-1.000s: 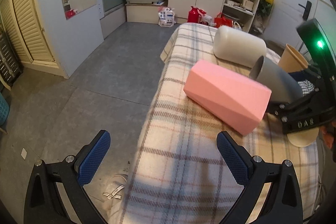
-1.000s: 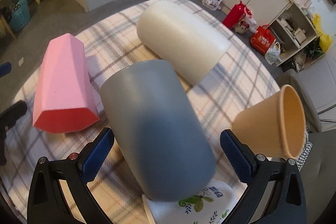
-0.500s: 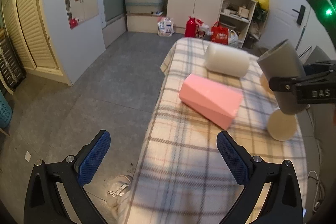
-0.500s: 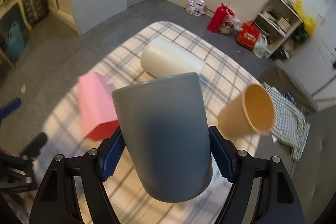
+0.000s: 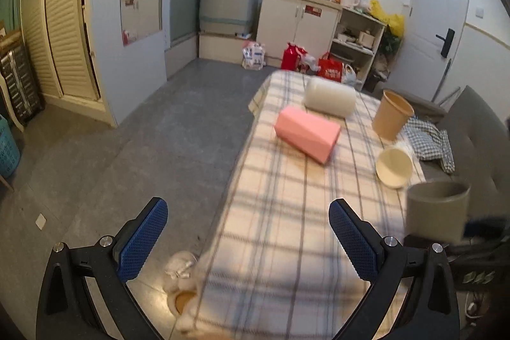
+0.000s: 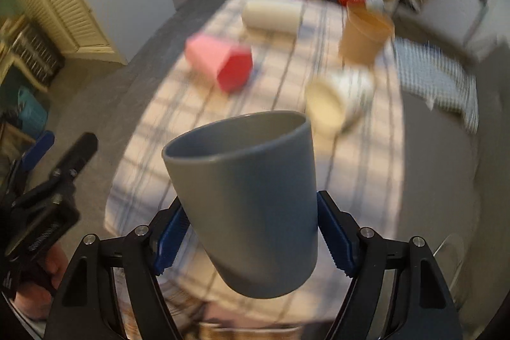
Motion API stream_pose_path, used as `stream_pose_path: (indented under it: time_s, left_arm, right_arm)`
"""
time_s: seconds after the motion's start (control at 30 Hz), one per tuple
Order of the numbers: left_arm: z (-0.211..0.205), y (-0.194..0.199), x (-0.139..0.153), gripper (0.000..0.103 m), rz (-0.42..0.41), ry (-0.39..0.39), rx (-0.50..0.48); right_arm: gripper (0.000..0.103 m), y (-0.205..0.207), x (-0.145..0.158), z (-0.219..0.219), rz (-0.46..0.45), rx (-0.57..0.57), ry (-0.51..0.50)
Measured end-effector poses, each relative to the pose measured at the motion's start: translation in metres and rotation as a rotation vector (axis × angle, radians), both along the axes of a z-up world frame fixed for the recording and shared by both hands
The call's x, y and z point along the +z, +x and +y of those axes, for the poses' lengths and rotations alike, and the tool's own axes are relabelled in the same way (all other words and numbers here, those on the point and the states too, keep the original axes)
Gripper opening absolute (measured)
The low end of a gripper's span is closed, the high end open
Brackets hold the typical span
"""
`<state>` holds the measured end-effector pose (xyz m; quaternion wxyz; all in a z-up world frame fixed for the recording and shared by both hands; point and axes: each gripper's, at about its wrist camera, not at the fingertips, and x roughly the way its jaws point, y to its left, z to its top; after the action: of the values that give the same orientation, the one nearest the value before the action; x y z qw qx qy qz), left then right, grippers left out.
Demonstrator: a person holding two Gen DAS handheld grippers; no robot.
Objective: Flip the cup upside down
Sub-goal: 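Lift the grey cup with the right gripper and rotate it, then turn the grey cup so its base faces up, rim toward the table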
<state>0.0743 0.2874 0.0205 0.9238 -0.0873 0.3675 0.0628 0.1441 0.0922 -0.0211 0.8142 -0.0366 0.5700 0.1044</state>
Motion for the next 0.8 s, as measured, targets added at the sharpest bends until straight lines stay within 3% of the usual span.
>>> stream_pose_path:
  time_s: [0.13, 0.27, 0.63, 0.8]
  left_arm:
    - [-0.005, -0.008, -0.01, 0.103, 0.018, 0.042, -0.002]
    - [0.0, -0.009, -0.018, 0.103, 0.039, 0.012, 0.011]
    - [-0.008, 0.002, -0.039, 0.103, 0.078, 0.06, 0.006]
    - [-0.021, 0.009, -0.044, 0.103, 0.096, 0.083, -0.012]
  right_arm:
    - [0.075, -0.006, -0.028, -0.005, 0.037, -0.121, 0.092]
    - [0.075, 0.0, -0.037, -0.011, 0.014, -0.229, 0.148]
    - [0.074, 0.029, -0.045, -0.017, -0.056, -0.233, 0.124]
    - [0.075, 0.027, -0.037, -0.026, -0.135, -0.201, 0.184]
